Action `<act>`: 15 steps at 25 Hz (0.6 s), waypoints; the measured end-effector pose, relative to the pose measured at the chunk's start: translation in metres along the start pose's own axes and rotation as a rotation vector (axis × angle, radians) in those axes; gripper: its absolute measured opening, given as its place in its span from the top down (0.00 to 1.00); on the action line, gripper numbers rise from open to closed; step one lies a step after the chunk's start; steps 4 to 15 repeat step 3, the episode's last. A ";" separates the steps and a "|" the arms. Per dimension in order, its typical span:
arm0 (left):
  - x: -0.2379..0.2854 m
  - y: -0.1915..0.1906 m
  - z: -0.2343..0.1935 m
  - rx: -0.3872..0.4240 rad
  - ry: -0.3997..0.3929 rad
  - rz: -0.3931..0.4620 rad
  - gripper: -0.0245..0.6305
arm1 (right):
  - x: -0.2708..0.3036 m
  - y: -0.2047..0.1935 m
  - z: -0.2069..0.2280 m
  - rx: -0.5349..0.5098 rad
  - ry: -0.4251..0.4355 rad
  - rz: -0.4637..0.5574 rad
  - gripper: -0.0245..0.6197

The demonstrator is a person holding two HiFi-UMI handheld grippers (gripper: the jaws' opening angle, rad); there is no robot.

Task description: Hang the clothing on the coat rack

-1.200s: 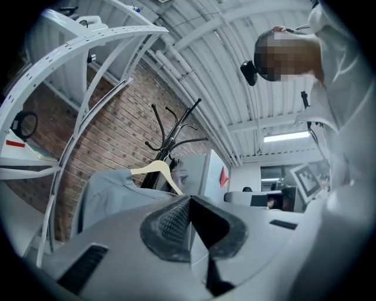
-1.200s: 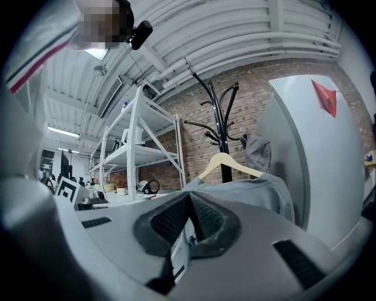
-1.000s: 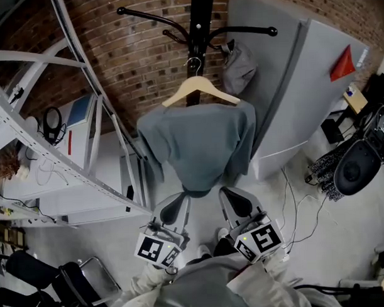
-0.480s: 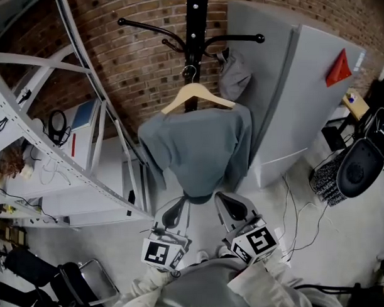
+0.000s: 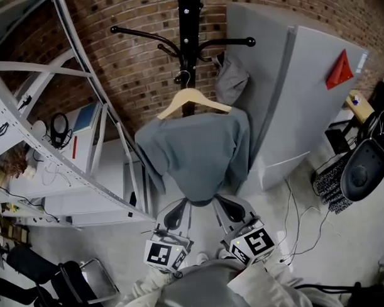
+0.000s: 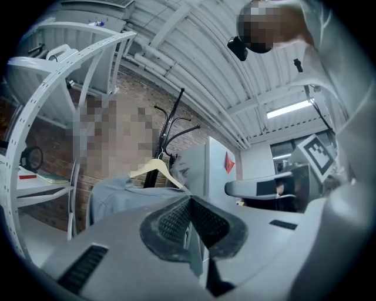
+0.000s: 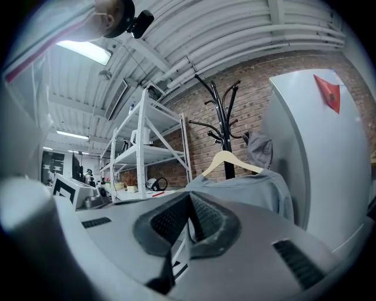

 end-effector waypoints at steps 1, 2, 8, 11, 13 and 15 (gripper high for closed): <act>0.003 -0.002 0.001 0.004 0.000 -0.002 0.95 | 0.000 -0.001 0.004 0.002 -0.002 0.001 0.92; 0.007 -0.003 0.003 0.007 0.001 -0.003 0.95 | 0.000 -0.001 0.008 0.004 -0.003 0.003 0.92; 0.010 -0.004 0.004 0.010 0.002 -0.004 0.95 | 0.000 -0.001 0.013 0.006 -0.004 0.004 0.92; 0.010 -0.004 0.004 0.010 0.002 -0.004 0.95 | 0.000 -0.001 0.013 0.006 -0.004 0.004 0.92; 0.010 -0.004 0.004 0.010 0.002 -0.004 0.95 | 0.000 -0.001 0.013 0.006 -0.004 0.004 0.92; 0.010 -0.004 0.004 0.010 0.002 -0.004 0.95 | 0.000 -0.001 0.013 0.006 -0.004 0.004 0.92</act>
Point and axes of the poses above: the fingertips, and each gripper's own axes: x forward along the fingers, z to its right, y out of its top, the point moved 10 cm from there along -x, backward along the fingers, and after that the axes turned 3 degrees about x, right-handed, at the moved point
